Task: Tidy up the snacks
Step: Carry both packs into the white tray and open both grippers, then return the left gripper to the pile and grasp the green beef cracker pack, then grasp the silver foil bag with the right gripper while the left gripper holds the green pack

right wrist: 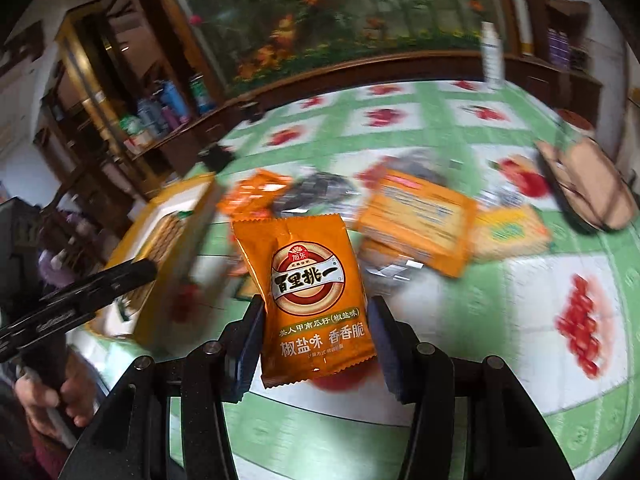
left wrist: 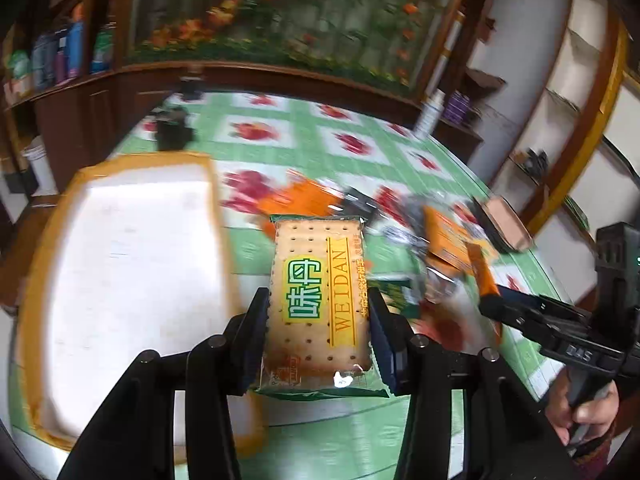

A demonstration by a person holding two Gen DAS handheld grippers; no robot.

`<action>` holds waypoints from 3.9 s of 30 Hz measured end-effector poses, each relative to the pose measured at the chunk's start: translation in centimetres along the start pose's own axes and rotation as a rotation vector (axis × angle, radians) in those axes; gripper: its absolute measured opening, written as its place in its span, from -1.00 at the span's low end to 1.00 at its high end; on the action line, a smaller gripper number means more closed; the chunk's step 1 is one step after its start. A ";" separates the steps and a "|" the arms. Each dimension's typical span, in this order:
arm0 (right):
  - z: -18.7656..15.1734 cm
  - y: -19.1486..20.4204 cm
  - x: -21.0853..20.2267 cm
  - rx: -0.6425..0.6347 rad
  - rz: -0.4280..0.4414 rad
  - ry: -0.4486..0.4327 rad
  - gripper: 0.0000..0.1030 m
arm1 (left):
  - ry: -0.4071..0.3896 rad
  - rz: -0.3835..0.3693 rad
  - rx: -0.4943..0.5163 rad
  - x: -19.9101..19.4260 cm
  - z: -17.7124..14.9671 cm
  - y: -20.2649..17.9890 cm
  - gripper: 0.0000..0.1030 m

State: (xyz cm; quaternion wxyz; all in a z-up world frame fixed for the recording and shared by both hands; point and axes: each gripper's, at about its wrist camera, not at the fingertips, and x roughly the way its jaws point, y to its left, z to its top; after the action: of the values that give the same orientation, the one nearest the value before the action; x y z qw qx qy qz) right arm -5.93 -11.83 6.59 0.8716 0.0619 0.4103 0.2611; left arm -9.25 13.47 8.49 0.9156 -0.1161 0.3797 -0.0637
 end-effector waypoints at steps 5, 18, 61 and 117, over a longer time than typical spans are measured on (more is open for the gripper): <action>2.0 5.5 2.6 -0.080 0.074 0.042 0.07 | -0.026 0.075 -0.094 -1.3 0.5 5.3 -0.11; 8.1 17.0 12.4 -0.162 0.152 0.159 0.08 | 0.018 0.221 -0.183 0.3 3.8 15.0 -0.11; 6.0 7.8 11.5 0.081 0.204 0.111 0.25 | -0.111 0.105 -0.066 -1.5 0.8 6.4 0.27; 2.0 -5.7 5.5 0.143 -0.186 0.055 0.66 | 0.212 -0.006 0.297 9.1 -4.7 -9.4 -0.16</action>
State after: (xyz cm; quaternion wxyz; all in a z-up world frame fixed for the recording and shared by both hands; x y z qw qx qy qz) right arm 0.78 -13.67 2.31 0.8738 0.0784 0.4556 0.1510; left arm -6.41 1.73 1.55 0.8772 0.0266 0.4603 -0.1337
